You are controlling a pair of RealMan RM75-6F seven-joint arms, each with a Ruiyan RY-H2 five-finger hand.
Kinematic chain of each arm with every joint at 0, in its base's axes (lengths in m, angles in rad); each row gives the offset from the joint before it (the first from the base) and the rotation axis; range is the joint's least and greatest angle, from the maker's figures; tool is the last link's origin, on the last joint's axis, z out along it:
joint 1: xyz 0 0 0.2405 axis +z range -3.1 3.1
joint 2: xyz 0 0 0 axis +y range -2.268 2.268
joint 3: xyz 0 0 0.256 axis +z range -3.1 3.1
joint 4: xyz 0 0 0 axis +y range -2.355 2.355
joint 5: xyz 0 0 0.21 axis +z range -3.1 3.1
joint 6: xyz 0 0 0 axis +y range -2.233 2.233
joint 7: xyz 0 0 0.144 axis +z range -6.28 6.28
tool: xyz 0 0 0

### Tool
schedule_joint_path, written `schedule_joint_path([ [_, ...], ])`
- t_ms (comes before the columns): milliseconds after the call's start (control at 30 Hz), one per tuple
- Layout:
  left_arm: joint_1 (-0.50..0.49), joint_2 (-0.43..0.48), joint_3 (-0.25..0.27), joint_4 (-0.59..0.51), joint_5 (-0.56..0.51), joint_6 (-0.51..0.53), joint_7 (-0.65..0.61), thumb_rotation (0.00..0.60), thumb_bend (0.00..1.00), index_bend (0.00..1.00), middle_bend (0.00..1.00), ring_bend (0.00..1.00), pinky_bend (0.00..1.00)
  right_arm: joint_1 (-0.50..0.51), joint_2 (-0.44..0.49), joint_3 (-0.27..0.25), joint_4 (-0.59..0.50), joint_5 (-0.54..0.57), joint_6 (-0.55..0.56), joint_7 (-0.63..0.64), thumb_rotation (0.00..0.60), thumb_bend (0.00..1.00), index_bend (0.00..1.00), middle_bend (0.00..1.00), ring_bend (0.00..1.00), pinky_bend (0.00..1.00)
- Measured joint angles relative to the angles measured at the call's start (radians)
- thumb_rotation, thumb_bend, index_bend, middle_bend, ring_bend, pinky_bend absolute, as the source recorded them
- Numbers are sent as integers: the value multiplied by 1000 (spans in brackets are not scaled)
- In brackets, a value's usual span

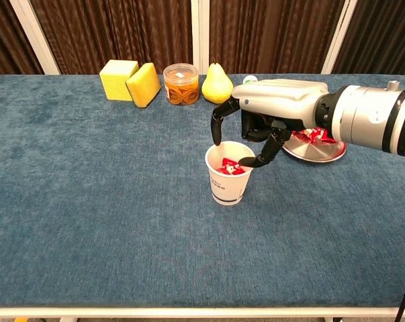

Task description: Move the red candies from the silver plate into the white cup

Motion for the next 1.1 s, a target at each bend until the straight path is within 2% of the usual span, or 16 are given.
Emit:
schedule_joint_path([
  [233,0,-3,-1,6,2,1,-7,600,0,216,172,141,163,-19,46,41,35,69,53,-10,600,224,387,979,995,1000],
  [400,0,-9,1,7,6,1,-9,600,0,216,172,141,163,-21,40,55,156,214,50,-96,600,224,387,979,995,1000],
  [667,0,-6,1,7,6,0,-7,600,0,216,172,141,163,-5,-36,50,366,425,-21,-196,600,224,387,979,995,1000],
  [867,2,-8,1,6,4,1,-6,600,0,216,172,141,163,15,-109,39,477,493,-78,-230,600,224,389,979,995,1000],
  [1100,1,-7,0,9,-1,-6,-7,600,0,216,172,141,163,31,-165,32,562,523,-125,-237,600,224,399,979,995,1000],
])
